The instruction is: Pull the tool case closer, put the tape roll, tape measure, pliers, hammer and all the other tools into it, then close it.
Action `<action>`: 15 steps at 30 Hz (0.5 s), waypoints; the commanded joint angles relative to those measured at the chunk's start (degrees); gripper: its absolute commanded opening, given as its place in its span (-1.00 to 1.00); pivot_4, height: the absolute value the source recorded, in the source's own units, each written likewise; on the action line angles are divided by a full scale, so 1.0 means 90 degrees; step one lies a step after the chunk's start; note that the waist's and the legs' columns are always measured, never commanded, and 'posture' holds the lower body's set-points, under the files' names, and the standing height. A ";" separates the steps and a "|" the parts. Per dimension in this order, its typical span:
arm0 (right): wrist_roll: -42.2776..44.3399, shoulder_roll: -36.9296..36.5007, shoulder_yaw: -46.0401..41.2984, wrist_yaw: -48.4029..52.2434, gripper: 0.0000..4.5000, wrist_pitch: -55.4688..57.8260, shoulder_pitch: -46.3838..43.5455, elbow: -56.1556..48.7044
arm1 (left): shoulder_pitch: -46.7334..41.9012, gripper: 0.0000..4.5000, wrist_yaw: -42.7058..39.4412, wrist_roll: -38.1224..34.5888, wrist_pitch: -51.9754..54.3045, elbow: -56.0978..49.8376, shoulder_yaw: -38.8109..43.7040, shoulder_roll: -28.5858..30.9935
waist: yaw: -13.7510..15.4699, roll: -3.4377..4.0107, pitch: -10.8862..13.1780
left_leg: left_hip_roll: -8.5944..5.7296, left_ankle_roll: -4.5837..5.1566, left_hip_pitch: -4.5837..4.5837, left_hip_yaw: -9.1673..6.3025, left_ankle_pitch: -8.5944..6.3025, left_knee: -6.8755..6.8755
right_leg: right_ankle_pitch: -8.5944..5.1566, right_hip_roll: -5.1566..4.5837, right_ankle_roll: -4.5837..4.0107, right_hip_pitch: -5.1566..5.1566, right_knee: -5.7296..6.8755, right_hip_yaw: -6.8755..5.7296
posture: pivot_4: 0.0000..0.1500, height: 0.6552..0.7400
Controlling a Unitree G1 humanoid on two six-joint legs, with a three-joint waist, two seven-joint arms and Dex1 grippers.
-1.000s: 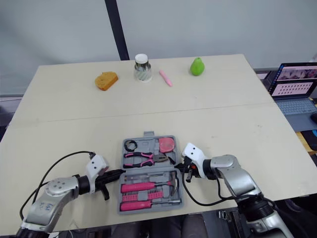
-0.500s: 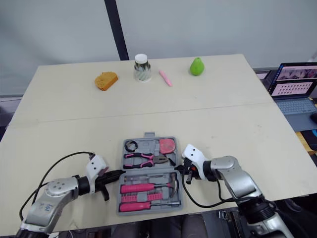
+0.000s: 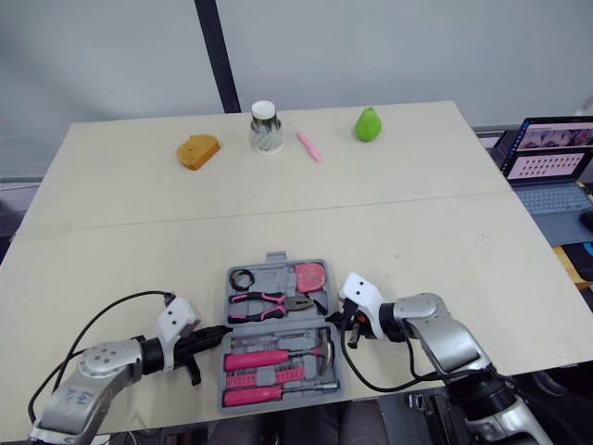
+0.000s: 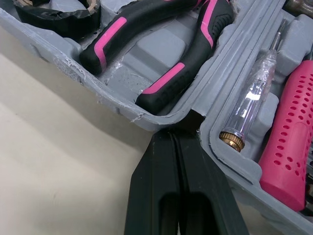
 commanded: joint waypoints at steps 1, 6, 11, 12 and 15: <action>0.0270 0.0051 0.0121 0.0197 -1.00 -0.0033 0.0012 -0.0416 | 0.0228 -0.98 -0.0095 0.0005 0.0110 -0.0033 -0.0270 0.0004 | 0.0001 0.0000 0.0000 | 0.0000 0.0000 0.0000 0.0000 0.0000 0.0000 | 0.0000 0.0000 0.0000 0.0000 0.0000 0.0000 | 1.00 1.00; 0.0267 0.0037 0.0126 0.0189 -1.00 -0.0043 0.0019 -0.0414 | 0.0227 -0.98 -0.0088 0.0001 0.0105 -0.0016 -0.0283 -0.0005 | 0.0001 0.0000 0.0000 | 0.0000 0.0000 0.0000 0.0000 0.0000 0.0000 | 0.0000 0.0000 -0.0001 0.0000 0.0000 0.0000 | 1.00 1.00; 0.0265 0.0036 0.0133 0.0183 -1.00 -0.0046 0.0033 -0.0412 | 0.0256 -0.98 -0.0083 -0.0003 0.0097 -0.0008 -0.0291 -0.0020 | 0.0001 0.0000 0.0000 | 0.0000 0.0000 0.0000 0.0000 0.0000 0.0000 | 0.0000 0.0000 -0.0001 0.0000 -0.0001 0.0000 | 1.00 1.00; 0.0261 0.0036 0.0136 0.0185 -1.00 -0.0054 0.0031 -0.0403 | 0.0265 -0.98 -0.0087 -0.0002 0.0089 0.0001 -0.0293 -0.0017 | 0.0001 0.0000 0.0000 | 0.0000 0.0000 0.0000 0.0000 0.0000 0.0000 | 0.0000 0.0000 -0.0001 0.0000 -0.0001 0.0000 | 1.00 1.00; 0.0249 0.0041 0.0145 0.0186 -1.00 -0.0071 0.0014 -0.0374 | 0.0280 -0.98 -0.0108 -0.0010 0.0087 0.0021 -0.0296 -0.0004 | 0.0001 0.0000 0.0000 | 0.0000 0.0000 0.0000 0.0000 -0.0001 0.0000 | -0.0001 0.0000 -0.0001 0.0000 0.0000 -0.0001 | 1.00 1.00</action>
